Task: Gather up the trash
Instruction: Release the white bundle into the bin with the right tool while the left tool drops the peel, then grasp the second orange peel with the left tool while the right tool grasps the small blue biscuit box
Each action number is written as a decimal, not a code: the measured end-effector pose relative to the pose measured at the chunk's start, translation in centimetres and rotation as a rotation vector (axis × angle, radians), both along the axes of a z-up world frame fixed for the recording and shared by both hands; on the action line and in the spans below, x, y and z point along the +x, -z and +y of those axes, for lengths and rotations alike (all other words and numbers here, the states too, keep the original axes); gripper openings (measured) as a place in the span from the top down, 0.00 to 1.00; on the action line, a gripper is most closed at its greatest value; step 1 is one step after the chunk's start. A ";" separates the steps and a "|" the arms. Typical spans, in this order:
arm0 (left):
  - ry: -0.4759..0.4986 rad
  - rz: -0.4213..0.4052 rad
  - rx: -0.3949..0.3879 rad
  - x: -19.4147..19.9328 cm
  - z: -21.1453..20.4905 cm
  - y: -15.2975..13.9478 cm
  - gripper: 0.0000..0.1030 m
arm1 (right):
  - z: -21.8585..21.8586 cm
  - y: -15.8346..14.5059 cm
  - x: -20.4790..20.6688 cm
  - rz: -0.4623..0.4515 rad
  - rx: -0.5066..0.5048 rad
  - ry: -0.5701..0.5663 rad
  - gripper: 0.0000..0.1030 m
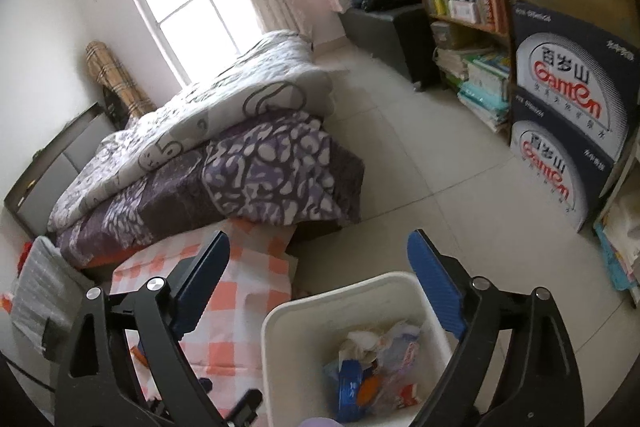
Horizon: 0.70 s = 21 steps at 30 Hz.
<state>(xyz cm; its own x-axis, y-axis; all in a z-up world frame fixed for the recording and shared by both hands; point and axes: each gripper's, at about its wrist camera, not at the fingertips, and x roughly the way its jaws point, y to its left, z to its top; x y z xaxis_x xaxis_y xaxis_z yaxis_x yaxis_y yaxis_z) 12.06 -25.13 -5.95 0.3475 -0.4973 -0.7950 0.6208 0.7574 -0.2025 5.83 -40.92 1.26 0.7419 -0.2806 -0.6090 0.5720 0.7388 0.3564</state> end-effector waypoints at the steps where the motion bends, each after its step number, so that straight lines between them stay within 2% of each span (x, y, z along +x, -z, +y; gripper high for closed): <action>1: -0.028 0.009 0.009 0.7 0.7 0.2 0.34 | 0.6 0.1 0.6 0.012 -0.003 -0.025 0.16; 5: -0.151 0.025 0.052 3.9 3.7 0.7 0.33 | 3.0 0.6 2.4 0.052 -0.018 -0.081 0.13; 8: -0.249 -0.002 0.128 6.5 6.5 1.2 0.31 | 4.5 1.0 3.4 0.072 -0.021 -0.103 0.13; 10: -0.332 -0.003 0.157 8.4 8.9 1.7 0.31 | 5.8 1.5 4.6 0.093 -0.022 -0.131 0.13; 11: -0.392 0.022 0.160 9.5 10.6 2.1 0.31 | 6.4 1.7 5.2 0.102 -0.023 -0.144 0.13; 13: -0.520 0.097 0.128 11.8 14.2 2.9 0.31 | 7.5 2.0 6.2 0.116 -0.026 -0.163 0.13; 16: -0.676 0.131 0.121 14.0 18.2 3.8 0.31 | 9.0 2.7 7.6 0.142 -0.030 -0.195 0.13; 18: -0.735 0.148 0.101 15.1 19.9 4.4 0.31 | 9.7 3.0 8.3 0.158 -0.026 -0.211 0.12; 21: -0.793 0.226 0.073 16.6 21.6 6.0 0.40 | 10.9 3.5 9.5 0.184 -0.022 -0.239 0.12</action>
